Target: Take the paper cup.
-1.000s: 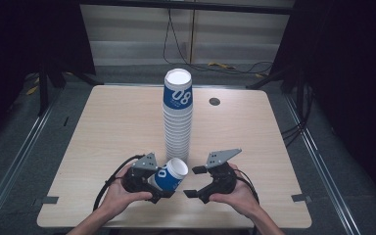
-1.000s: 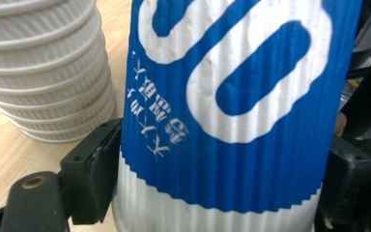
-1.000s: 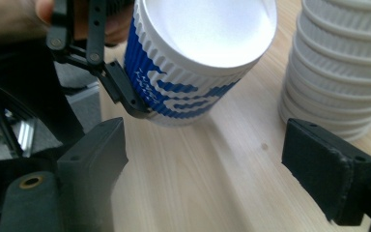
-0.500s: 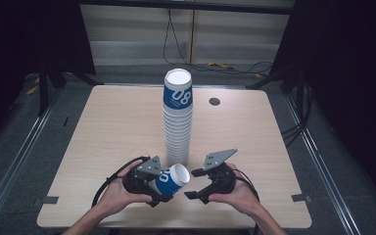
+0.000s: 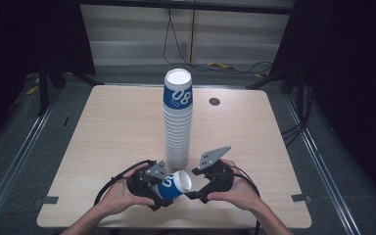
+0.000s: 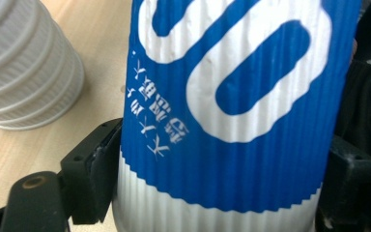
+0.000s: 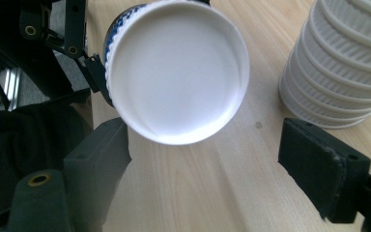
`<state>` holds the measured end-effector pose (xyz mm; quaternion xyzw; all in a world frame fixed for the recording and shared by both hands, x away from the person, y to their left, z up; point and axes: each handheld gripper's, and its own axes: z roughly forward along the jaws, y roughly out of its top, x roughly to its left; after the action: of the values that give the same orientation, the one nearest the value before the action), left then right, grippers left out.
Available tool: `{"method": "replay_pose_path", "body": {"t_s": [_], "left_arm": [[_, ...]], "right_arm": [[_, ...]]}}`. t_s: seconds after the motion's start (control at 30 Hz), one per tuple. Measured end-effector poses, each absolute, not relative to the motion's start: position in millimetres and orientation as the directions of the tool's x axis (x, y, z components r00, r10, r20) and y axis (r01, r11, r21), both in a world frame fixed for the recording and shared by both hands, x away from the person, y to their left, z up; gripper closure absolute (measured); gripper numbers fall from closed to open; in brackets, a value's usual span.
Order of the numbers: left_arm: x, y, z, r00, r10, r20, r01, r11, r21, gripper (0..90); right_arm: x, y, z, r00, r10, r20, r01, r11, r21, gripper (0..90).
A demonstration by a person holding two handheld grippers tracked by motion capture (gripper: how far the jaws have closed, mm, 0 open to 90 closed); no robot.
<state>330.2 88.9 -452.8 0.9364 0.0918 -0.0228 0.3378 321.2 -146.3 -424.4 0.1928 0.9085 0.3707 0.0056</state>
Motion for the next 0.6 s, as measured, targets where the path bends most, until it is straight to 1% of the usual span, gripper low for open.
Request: {"method": "replay_pose_path", "body": {"t_s": [0.03, 0.07, 0.2, 0.23, 0.3, 0.43, 0.6], "left_arm": [[330, 89, -453, 0.982, 0.157, -0.105, 0.187, -0.755, 0.629, 17.5], [332, 89, -451, 0.986, 0.139, -0.09, 0.165, -0.771, 0.615, 17.5], [335, 89, -448, 0.986, 0.133, -0.098, 0.165, -0.765, 0.623, 17.5], [336, 88, -448, 0.987, 0.135, -0.092, 0.163, -0.781, 0.603, 17.5], [336, 87, -448, 0.987, 0.133, -0.086, 0.157, -0.785, 0.599, 17.5], [337, 87, -448, 0.987, 0.135, -0.092, 0.163, -0.784, 0.599, 17.5], [337, 84, -452, 0.988, 0.134, -0.076, 0.153, -0.796, 0.586, 17.6]], "right_arm": [[321, -146, -424, -0.926, 0.354, 0.133, 0.346, 0.651, 0.676, 18.7], [322, -144, -424, -0.93, 0.344, 0.13, 0.34, 0.668, 0.662, 18.3], [323, -141, -423, -0.934, 0.336, 0.121, 0.33, 0.684, 0.65, 17.6], [324, -138, -422, -0.937, 0.33, 0.115, 0.325, 0.698, 0.638, 16.4], [325, -135, -420, -0.939, 0.322, 0.122, 0.325, 0.707, 0.628, 18.1], [328, -131, -419, -0.944, 0.311, 0.111, 0.311, 0.727, 0.613, 16.6], [329, -125, -422, -0.95, 0.294, 0.107, 0.299, 0.753, 0.587, 15.9]]}}
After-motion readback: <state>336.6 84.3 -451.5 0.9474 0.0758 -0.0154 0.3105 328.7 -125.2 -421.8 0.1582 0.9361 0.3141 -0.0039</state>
